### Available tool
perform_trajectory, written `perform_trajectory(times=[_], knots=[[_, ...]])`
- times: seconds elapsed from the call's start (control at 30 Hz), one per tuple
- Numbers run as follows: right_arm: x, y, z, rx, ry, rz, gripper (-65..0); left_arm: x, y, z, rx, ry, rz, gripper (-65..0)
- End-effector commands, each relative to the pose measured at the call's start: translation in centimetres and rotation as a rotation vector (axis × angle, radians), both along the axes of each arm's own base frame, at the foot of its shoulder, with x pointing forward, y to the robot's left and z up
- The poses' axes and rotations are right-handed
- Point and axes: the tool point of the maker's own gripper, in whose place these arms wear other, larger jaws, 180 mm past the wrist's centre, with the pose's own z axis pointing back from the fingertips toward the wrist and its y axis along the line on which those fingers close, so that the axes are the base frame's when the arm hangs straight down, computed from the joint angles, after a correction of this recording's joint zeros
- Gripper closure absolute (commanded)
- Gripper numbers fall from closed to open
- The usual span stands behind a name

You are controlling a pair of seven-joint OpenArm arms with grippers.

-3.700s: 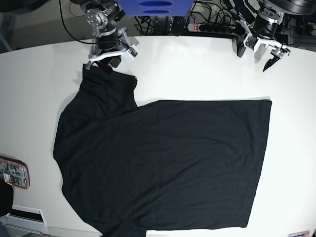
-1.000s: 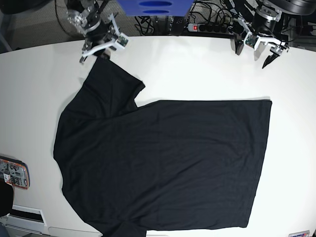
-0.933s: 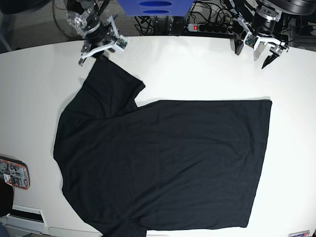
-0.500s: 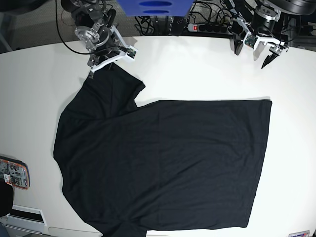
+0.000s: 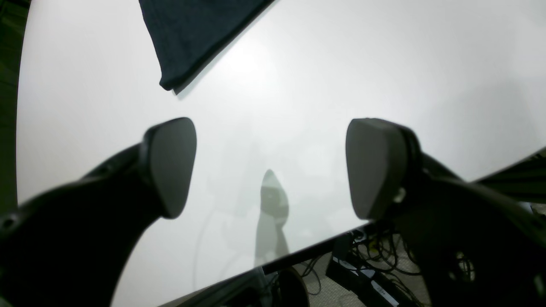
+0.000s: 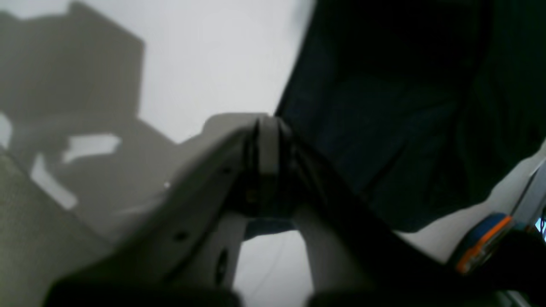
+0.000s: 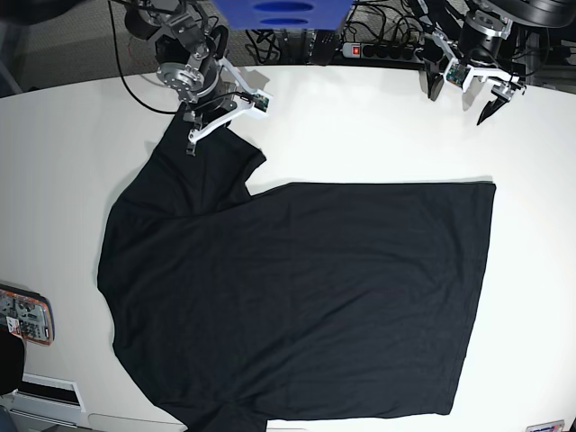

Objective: Fold the T-shirt properly

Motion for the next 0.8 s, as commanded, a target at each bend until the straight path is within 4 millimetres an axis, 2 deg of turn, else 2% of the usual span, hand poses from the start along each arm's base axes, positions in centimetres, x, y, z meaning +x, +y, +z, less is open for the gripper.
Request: perform_trajectory(times=[0.0, 0.13, 0.47, 0.53, 0.6, 0.67, 0.77], knots=[[0.4, -0.1, 0.5, 0.001, -0.021, -0.003, 0.0, 0.2, 0.0, 0.7, 0.002, -0.027, -0.008, -49.8], [0.2, -1.0, 0.4, -0.043, -0.010, -0.024, 0.0, 0.2, 0.0, 0.7, 0.002, -0.027, -0.008, -49.8], [0.2, -1.1, 0.5, -0.049, -0.013, -0.027, 0.0, 0.2, 0.0, 0.7, 0.002, -0.027, -0.006, -49.8], [-1.1, -1.3, 0.1, -0.048, 0.017, -0.034, 0.0, 0.2, 0.0, 0.7, 0.002, -0.027, -0.005, -49.8], [-3.0, -2.1, -0.5, -0.050, 0.059, -0.055, -8.3, 0.1, 0.0, 0.7, 0.001, -0.026, -0.004, -49.8], [-3.4, -1.9, -0.5, -0.009, 0.059, -0.055, -16.0, 0.1, 0.0, 0.7, 0.001, -0.026, -0.004, -49.8], [-4.0, -2.8, -0.8, -0.009, 0.071, -0.080, -22.3, 0.2, 0.0, 0.7, 0.001, -0.027, -0.004, -49.8]])
